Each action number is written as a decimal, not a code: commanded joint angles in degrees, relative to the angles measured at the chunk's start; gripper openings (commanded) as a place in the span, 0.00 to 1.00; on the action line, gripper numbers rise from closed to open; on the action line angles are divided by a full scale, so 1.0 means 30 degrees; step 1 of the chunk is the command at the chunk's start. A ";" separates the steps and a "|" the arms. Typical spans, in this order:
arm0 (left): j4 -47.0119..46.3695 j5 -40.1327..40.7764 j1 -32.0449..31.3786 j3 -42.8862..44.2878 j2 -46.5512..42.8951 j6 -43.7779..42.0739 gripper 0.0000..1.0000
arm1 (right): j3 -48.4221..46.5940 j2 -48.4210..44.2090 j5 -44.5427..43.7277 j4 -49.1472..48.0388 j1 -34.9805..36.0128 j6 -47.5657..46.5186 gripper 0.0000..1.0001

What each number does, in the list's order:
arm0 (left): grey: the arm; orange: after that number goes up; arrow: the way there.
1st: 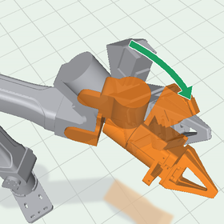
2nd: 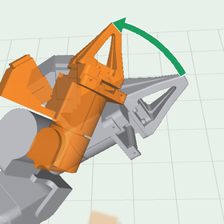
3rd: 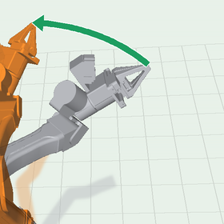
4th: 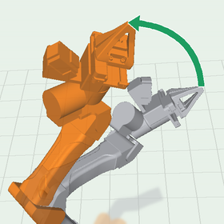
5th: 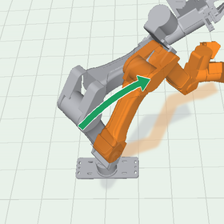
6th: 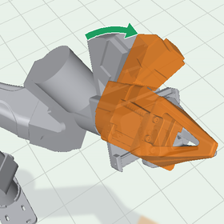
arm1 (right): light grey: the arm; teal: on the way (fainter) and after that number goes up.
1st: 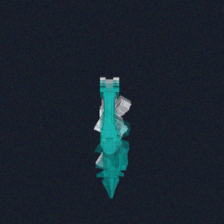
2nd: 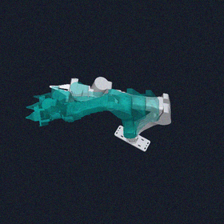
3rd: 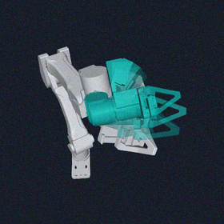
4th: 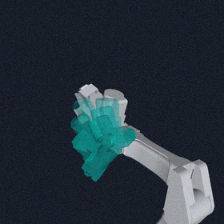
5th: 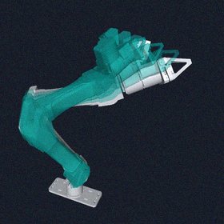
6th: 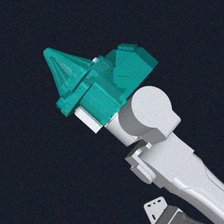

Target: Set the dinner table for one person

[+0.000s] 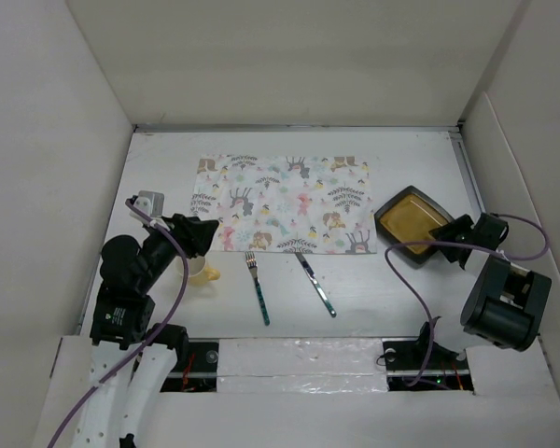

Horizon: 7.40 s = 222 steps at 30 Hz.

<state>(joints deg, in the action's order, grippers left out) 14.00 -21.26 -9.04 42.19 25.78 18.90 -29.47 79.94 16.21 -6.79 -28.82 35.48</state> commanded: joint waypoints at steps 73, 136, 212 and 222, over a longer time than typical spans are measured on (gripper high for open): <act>0.0079 0.3278 -0.0122 -0.0325 -0.0010 0.0293 0.55 | -0.8752 1.1176 0.0196 -1.8012 1.7135 1.1053 0.00; 0.0255 0.3889 -0.0122 -0.0120 -0.0683 0.0381 0.29 | -0.6894 0.0010 -1.3047 0.7364 3.2455 -0.1982 0.47; -0.1268 0.8052 -0.0503 -0.0032 -0.2823 0.0616 0.66 | -1.5838 0.9121 -1.1817 -0.3893 1.5290 -0.6673 0.00; -0.1326 0.7817 -0.0503 -0.0032 -0.2880 0.0586 0.66 | -1.4844 0.9536 -1.3428 -0.3158 1.6079 -0.5911 0.20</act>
<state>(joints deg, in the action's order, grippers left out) 13.08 3.14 -10.39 42.61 16.67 21.45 -72.69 110.30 -20.25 -11.84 18.44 16.75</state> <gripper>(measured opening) 0.659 0.232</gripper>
